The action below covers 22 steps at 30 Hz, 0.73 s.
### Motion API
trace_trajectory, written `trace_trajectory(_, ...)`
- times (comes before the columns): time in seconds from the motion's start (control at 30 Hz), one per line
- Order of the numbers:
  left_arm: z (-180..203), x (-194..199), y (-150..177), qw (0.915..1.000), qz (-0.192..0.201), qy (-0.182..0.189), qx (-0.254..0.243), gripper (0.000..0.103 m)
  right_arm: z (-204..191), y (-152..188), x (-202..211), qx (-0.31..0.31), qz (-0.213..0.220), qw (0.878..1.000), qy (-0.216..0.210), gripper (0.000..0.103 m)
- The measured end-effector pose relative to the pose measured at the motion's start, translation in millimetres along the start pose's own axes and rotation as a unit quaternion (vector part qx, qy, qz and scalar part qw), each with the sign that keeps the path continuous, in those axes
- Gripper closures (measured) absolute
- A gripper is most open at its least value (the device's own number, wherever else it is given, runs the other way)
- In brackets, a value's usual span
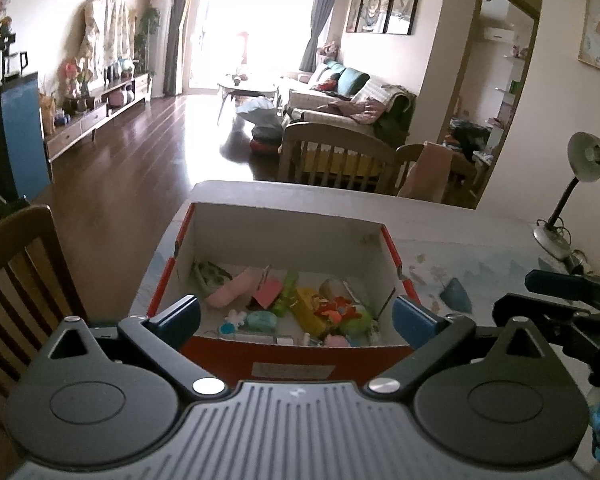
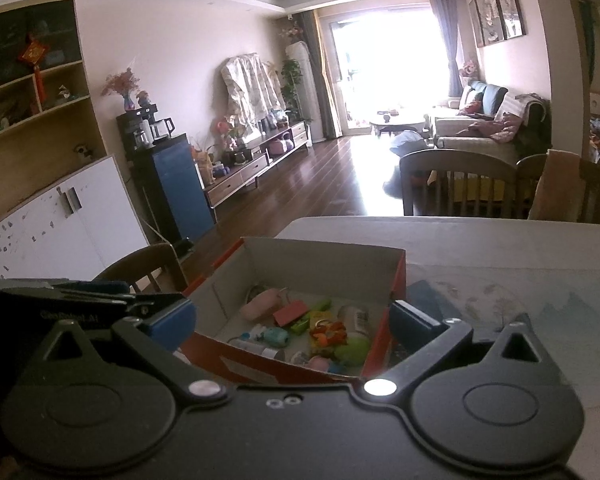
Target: Organize rigid objects
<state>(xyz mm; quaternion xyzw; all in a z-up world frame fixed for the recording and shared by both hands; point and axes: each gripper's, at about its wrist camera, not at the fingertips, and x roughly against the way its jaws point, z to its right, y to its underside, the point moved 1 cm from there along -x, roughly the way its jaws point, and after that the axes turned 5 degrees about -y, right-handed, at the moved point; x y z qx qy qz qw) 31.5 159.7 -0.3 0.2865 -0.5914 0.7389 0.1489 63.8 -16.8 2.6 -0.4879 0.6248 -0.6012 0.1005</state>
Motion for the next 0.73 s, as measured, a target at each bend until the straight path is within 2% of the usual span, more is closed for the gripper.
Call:
trace_trajectory(0.23,-4,-13,5,0.9998,-0.02,0.003,0.005,0.0,1,0,0,0.001,-0.001,1.0,0.002,0.0)
trace_trajectory(0.53,-6,-14,2,0.9999,-0.007,-0.008,0.002,0.0,7,3,-1,-0.001,0.0,1.0,0.008,0.0)
trace_trajectory(0.73,-5,-18,-1,0.9999,-0.012,-0.007,0.01,0.0,27,6,2,-0.009,-0.003,0.999,0.039,0.0)
